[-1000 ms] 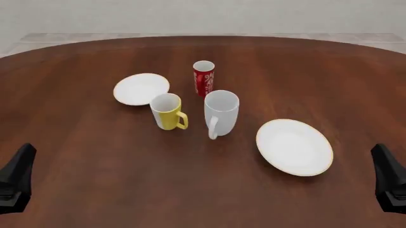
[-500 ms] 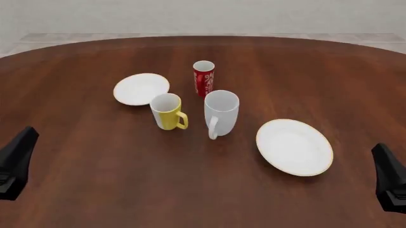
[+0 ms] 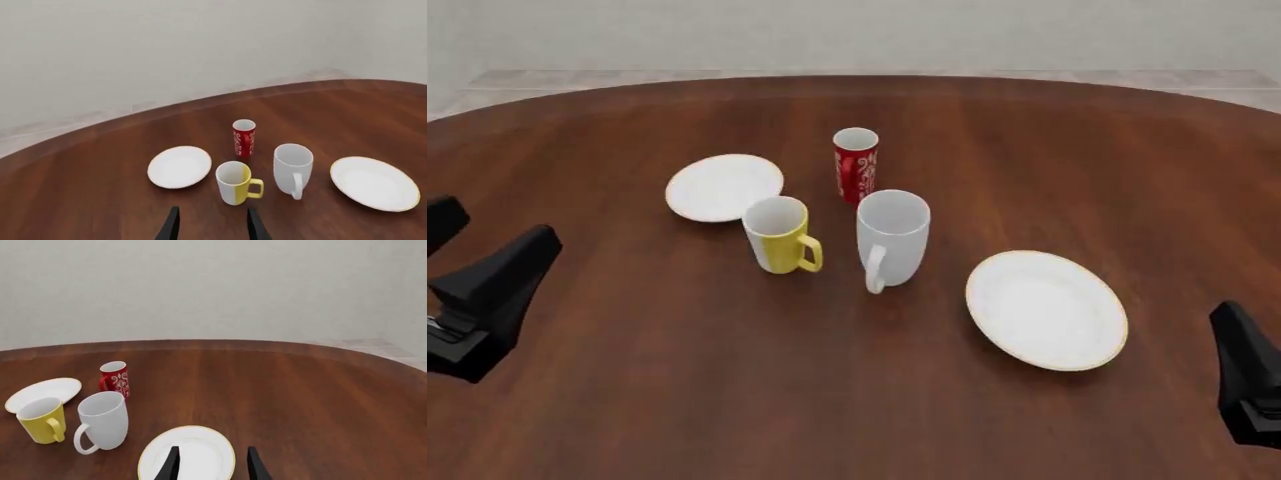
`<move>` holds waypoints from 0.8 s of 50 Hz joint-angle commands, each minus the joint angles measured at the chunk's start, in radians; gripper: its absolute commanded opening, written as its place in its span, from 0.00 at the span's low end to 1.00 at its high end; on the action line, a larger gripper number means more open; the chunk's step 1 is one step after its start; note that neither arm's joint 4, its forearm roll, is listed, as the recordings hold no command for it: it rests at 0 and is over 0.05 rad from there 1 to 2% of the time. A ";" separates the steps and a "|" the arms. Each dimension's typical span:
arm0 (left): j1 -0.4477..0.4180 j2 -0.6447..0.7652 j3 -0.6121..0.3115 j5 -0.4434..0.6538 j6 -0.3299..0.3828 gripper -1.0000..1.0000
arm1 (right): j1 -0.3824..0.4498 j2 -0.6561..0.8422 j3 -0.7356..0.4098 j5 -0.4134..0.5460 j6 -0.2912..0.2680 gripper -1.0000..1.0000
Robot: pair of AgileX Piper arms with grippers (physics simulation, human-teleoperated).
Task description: Put the white mug on the left plate.
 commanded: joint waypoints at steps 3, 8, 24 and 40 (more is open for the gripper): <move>-0.083 0.072 -0.049 0.012 -0.003 1.00 | 0.000 0.000 0.001 0.003 0.005 1.00; -0.111 0.100 -0.063 0.008 0.010 1.00 | 0.001 -0.002 0.001 0.006 0.006 1.00; -0.175 0.192 -0.087 -0.025 0.002 1.00 | 0.001 0.004 0.001 0.004 0.003 1.00; -0.233 0.282 -0.139 -0.042 0.012 1.00 | -0.001 0.033 0.001 -0.026 0.002 1.00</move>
